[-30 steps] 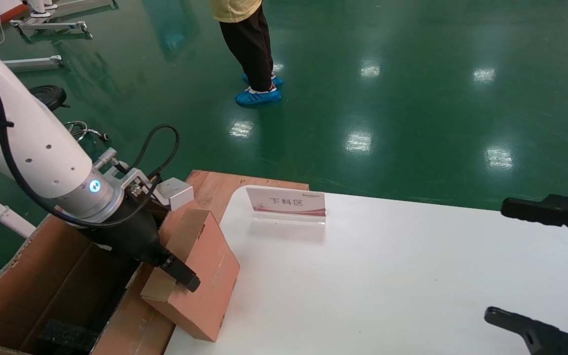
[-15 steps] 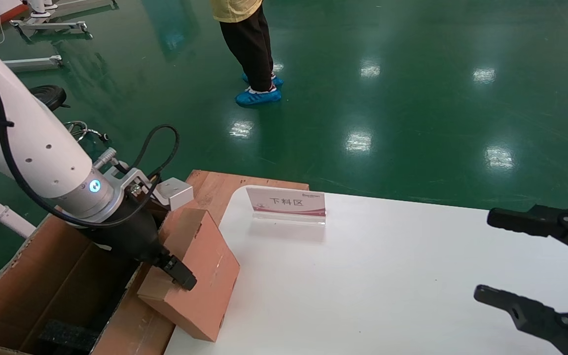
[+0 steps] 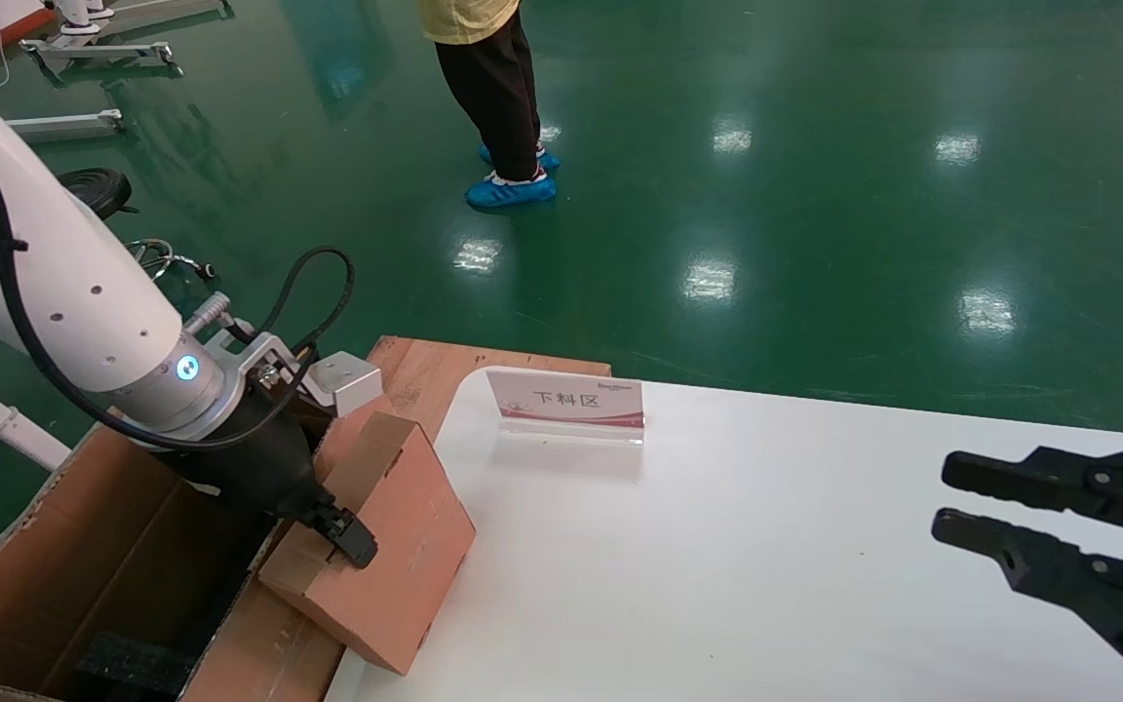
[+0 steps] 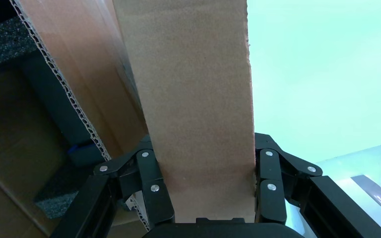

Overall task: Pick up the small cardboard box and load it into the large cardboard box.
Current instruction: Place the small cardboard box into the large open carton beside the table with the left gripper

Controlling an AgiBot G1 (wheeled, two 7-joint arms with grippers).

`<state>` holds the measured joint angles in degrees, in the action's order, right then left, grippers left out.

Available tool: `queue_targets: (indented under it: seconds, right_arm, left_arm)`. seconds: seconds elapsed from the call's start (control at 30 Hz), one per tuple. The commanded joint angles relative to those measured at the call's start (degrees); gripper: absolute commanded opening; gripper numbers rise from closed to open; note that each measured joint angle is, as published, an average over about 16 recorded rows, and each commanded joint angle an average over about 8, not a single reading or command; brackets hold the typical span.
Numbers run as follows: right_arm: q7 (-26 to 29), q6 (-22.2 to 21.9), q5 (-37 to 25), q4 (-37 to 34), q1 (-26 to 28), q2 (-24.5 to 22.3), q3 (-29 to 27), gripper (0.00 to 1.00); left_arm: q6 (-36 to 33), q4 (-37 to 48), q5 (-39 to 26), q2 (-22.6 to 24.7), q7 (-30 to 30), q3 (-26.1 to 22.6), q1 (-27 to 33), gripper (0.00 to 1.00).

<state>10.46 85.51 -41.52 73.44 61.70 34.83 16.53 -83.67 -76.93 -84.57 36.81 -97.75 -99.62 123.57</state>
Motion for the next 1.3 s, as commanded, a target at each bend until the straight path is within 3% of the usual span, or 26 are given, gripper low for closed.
queue_targets:
  seconds: [0.03,0.27,0.7,0.83,1.0,1.03,1.3]
  right_arm:
    - [0.00,0.00,0.00,0.00,0.00,0.00,0.00,0.00]
    - [-0.02,0.01,0.01,-0.03,0.02,0.00,0.03,0.00]
    - [-0.05,-0.01,0.04,-0.04,0.04,-0.02,0.08,0.00]
    - [-0.05,-0.01,0.05,-0.04,0.04,-0.02,0.09,0.00]
    - [-0.06,-0.02,0.07,-0.04,0.04,-0.03,0.11,0.00]
    - [-0.06,-0.02,0.07,-0.04,0.05,-0.03,0.12,0.03]
    - [-0.08,-0.03,0.09,-0.04,0.05,-0.04,0.14,1.00]
  left_arm:
    - [0.02,0.24,0.04,0.02,0.07,-0.01,-0.08,0.00]
    - [-1.63,-0.49,-0.60,0.46,-0.15,1.89,5.35,0.00]
    - [-5.43,-0.32,-3.31,4.39,4.55,6.68,23.41,0.00]
    - [-7.37,-0.06,-3.01,6.00,4.42,3.04,30.06,0.00]
    - [-8.88,-0.18,0.62,7.82,3.30,-7.56,39.50,0.00]
    - [-9.28,-0.46,1.65,8.06,2.79,-9.89,41.37,0.00]
    - [-11.21,-1.80,6.75,8.82,-1.90,-25.31,49.64,0.00]
